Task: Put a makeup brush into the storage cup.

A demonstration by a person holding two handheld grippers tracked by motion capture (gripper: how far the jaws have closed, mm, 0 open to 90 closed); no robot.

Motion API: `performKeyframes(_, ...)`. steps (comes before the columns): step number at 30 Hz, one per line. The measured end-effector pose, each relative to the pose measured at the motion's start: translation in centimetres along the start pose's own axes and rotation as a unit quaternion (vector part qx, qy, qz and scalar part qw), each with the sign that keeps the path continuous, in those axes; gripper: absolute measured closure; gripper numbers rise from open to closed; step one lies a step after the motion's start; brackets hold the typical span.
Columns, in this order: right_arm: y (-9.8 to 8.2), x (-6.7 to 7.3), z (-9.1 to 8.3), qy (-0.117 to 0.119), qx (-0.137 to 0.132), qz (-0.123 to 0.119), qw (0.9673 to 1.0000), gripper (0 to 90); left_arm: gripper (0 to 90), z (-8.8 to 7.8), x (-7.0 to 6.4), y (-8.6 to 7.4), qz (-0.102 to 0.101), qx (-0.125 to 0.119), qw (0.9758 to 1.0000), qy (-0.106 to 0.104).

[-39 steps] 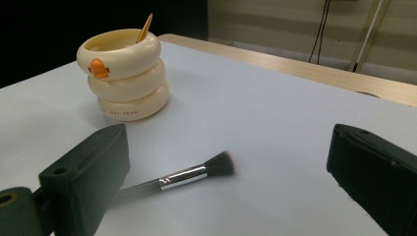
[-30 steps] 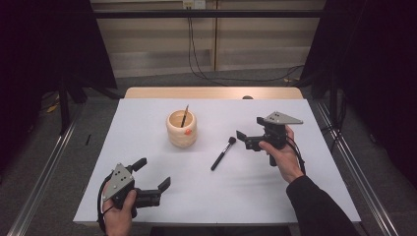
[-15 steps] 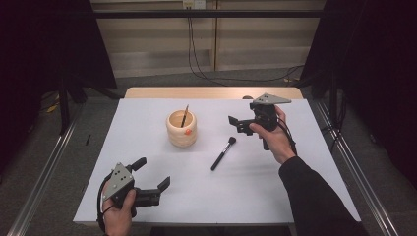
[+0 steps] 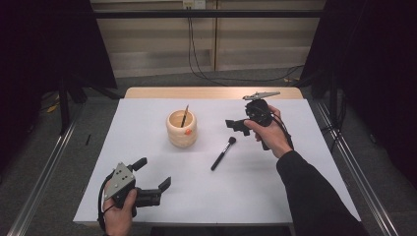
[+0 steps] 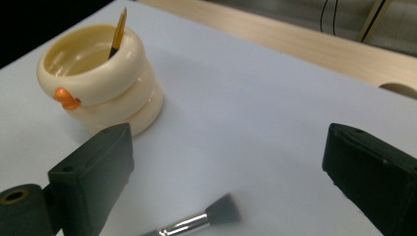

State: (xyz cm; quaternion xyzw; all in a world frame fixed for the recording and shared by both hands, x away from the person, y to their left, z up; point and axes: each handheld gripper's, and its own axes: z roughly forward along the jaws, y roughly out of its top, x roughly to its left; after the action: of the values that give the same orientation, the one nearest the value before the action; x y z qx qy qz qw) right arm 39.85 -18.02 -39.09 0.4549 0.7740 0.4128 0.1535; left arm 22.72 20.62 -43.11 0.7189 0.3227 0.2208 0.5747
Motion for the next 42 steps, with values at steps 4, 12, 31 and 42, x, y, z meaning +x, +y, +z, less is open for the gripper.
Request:
performKeyframes(4,0.2,0.1,0.8,-0.002,0.042,0.003,0.9991,5.9,0.5,0.0,0.0,0.0,0.0,0.001,1.0,0.003)
performKeyframes(12,0.5,0.6,2.0,-0.023,0.129,0.023,0.9911,13.0,0.6,0.0,0.0,0.0,-0.003,0.002,1.0,0.004)
performKeyframes(31,-0.4,1.2,5.5,-0.019,0.302,0.049,0.9519,20.5,0.8,0.2,0.0,0.0,0.003,0.007,1.0,0.0)
performKeyframes(42,-0.9,2.0,6.8,-0.037,0.331,0.075,0.9398,38.0,0.9,0.3,-0.1,0.0,0.013,0.012,0.9998,0.001)
